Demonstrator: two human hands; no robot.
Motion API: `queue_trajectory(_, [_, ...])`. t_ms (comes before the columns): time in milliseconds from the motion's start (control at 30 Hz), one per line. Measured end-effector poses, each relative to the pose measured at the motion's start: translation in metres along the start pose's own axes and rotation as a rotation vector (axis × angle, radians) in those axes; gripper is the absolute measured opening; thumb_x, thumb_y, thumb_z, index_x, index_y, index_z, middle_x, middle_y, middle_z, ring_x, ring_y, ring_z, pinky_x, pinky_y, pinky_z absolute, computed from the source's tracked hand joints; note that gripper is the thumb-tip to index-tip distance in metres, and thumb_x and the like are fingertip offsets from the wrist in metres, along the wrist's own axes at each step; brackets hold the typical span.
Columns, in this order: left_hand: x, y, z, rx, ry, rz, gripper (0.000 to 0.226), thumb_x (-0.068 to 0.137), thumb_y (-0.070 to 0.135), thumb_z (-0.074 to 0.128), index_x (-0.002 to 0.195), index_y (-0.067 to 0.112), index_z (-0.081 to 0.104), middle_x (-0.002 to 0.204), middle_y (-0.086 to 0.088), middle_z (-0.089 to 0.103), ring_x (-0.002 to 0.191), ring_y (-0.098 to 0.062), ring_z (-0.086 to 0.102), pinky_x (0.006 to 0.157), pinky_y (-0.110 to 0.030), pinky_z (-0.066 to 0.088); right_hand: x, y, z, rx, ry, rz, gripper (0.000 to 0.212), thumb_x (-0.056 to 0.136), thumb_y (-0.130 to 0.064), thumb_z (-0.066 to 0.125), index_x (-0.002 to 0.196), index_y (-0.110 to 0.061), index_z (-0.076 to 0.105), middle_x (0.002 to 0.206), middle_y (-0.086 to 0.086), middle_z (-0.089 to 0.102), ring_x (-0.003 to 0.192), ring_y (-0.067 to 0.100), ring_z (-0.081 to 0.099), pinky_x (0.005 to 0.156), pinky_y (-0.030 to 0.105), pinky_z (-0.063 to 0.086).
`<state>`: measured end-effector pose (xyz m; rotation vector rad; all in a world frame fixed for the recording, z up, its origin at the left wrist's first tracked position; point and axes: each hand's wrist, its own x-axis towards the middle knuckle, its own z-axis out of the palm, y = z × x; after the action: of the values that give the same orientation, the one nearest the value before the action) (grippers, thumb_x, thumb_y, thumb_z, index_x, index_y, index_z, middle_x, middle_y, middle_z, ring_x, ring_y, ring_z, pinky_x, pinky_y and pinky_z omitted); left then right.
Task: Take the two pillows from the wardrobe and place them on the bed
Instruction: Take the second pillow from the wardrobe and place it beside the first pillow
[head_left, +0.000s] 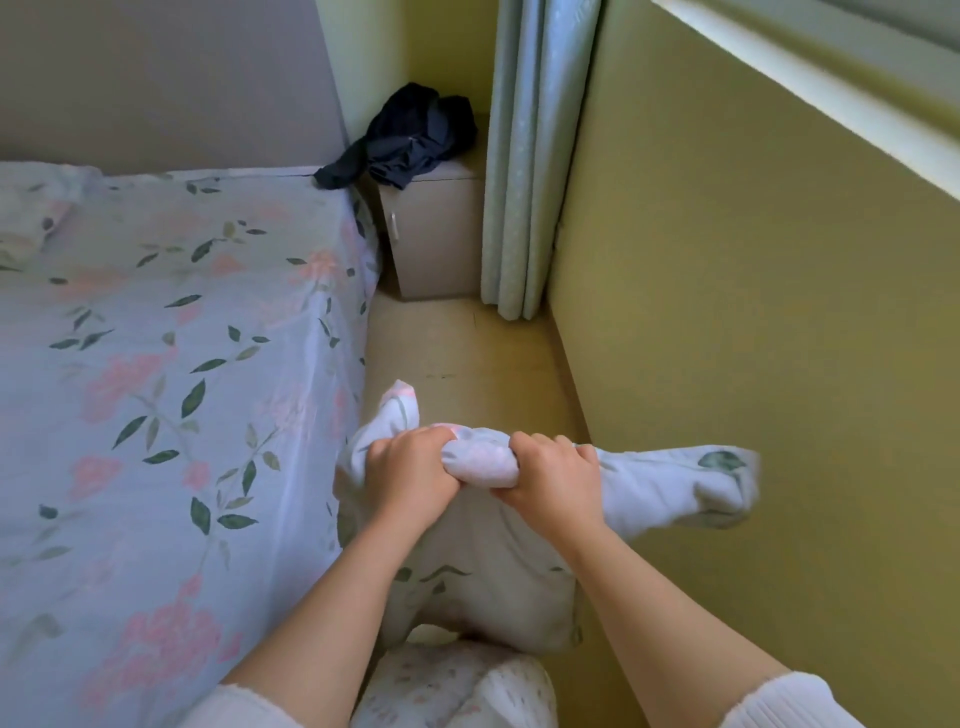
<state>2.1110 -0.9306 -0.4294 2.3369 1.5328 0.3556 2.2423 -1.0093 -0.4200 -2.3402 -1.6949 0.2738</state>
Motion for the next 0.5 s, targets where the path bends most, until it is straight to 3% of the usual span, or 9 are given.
queue_trajectory(133, [0.073, -0.010, 0.005, -0.022, -0.025, -0.103, 0.034, 0.082, 0.030, 0.038, 0.097, 0.019, 0.067, 0.101, -0.006, 0.069, 0.098, -0.027, 0.059, 0.088, -0.029, 0.042, 0.081, -0.002, 0.001, -0.038, -0.071, -0.048, 0.025, 0.077, -0.041, 0.056, 0.077, -0.025, 0.037, 0.090, 0.000, 0.063, 0.088, 0.025, 0.052, 0.068, 0.033, 0.024])
queue_trajectory(233, [0.128, -0.019, 0.000, 0.009, -0.037, -0.055, 0.017, 0.080, 0.024, 0.051, 0.090, 0.022, 0.064, 0.093, -0.002, 0.069, 0.089, -0.023, 0.061, 0.080, -0.031, 0.043, 0.141, -0.005, -0.005, -0.044, -0.102, -0.064, 0.025, 0.077, -0.041, 0.056, 0.077, -0.024, 0.038, 0.089, 0.000, 0.063, 0.087, 0.025, 0.052, 0.069, 0.034, 0.026])
queue_trajectory(500, [0.237, -0.045, -0.012, 0.062, 0.013, -0.205, 0.023, 0.076, 0.025, 0.052, 0.096, 0.024, 0.064, 0.092, -0.002, 0.070, 0.088, -0.027, 0.063, 0.076, -0.030, 0.045, 0.267, -0.026, -0.004, -0.055, -0.080, -0.169, 0.025, 0.077, -0.042, 0.054, 0.074, -0.025, 0.037, 0.088, -0.002, 0.064, 0.086, 0.026, 0.053, 0.070, 0.033, 0.023])
